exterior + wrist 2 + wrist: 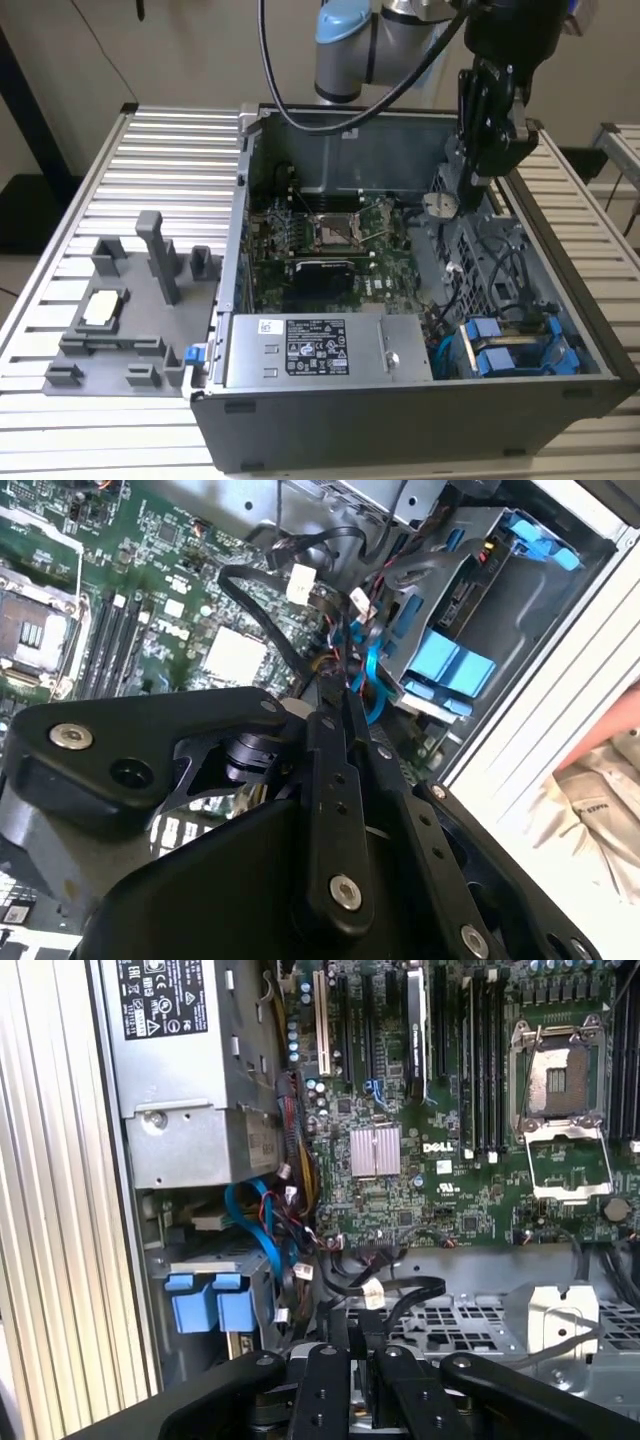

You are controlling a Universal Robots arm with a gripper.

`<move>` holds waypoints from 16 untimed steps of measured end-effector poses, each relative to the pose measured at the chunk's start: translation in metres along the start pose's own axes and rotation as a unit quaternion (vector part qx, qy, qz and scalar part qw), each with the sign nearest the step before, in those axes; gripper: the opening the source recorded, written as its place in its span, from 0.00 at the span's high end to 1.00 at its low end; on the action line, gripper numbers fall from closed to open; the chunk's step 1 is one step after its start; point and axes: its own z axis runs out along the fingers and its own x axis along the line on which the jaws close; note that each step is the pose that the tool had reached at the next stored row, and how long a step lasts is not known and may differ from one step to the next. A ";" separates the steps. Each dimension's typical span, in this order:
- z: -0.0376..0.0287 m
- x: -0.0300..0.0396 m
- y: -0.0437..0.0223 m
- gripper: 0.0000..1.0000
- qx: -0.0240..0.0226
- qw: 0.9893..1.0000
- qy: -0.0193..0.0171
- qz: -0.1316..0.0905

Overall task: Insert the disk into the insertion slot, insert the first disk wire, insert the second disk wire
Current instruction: 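Insert the second disk wire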

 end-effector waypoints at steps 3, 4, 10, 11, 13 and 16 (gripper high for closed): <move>0.0023 0.0060 -0.0042 0.84 -0.002 1.000 -0.006 0.000; 0.0029 0.0079 -0.0055 0.84 -0.002 1.000 -0.007 0.000; 0.0072 0.0219 -0.0138 0.84 -0.005 1.000 -0.016 0.001; 0.0078 0.0245 -0.0149 0.84 -0.005 1.000 -0.018 0.001; 0.0091 0.0303 -0.0167 0.84 -0.006 1.000 -0.021 0.001; 0.0110 0.0392 -0.0190 0.84 -0.007 1.000 -0.026 0.001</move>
